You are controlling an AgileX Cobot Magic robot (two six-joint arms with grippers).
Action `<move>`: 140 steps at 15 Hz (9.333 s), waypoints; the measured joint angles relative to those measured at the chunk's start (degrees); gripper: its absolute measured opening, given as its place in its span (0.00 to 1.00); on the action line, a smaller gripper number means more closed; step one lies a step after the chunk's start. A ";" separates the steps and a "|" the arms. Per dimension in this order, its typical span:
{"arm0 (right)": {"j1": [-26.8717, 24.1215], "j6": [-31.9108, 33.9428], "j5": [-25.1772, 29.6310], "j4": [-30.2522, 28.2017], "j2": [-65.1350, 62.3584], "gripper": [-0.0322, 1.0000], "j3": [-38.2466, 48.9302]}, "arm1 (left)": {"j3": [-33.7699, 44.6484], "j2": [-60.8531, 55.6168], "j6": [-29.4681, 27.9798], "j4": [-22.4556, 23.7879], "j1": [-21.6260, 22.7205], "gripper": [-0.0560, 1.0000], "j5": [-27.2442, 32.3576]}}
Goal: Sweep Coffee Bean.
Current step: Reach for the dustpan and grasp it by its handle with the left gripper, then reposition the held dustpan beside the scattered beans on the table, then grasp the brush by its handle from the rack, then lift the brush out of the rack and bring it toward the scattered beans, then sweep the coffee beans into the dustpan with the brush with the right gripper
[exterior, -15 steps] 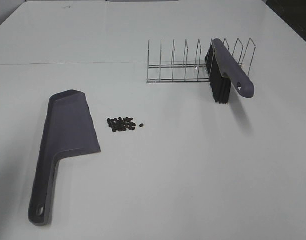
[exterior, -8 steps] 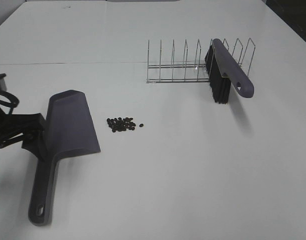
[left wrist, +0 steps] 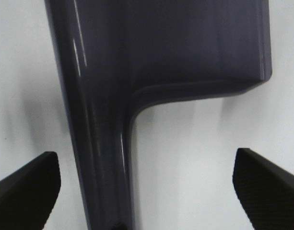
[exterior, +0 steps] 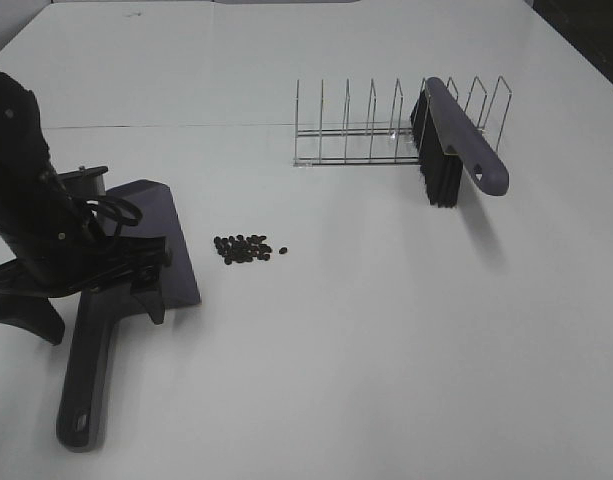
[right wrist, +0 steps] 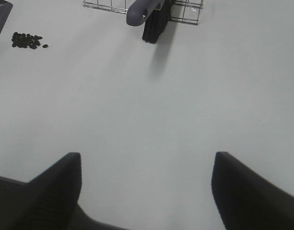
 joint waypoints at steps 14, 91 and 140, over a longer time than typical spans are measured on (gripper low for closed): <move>0.00 0.00 0.00 0.00 0.00 0.73 0.00 | -0.97 5.96 0.17 7.73 0.00 0.40 -0.74; 19.71 14.61 6.02 -27.50 120.21 0.39 -70.93 | -9.17 6.76 0.74 33.12 -4.35 0.37 12.66; 13.29 -18.05 -12.38 44.23 126.05 0.39 -72.08 | -14.95 13.64 5.96 21.31 -4.30 0.37 15.24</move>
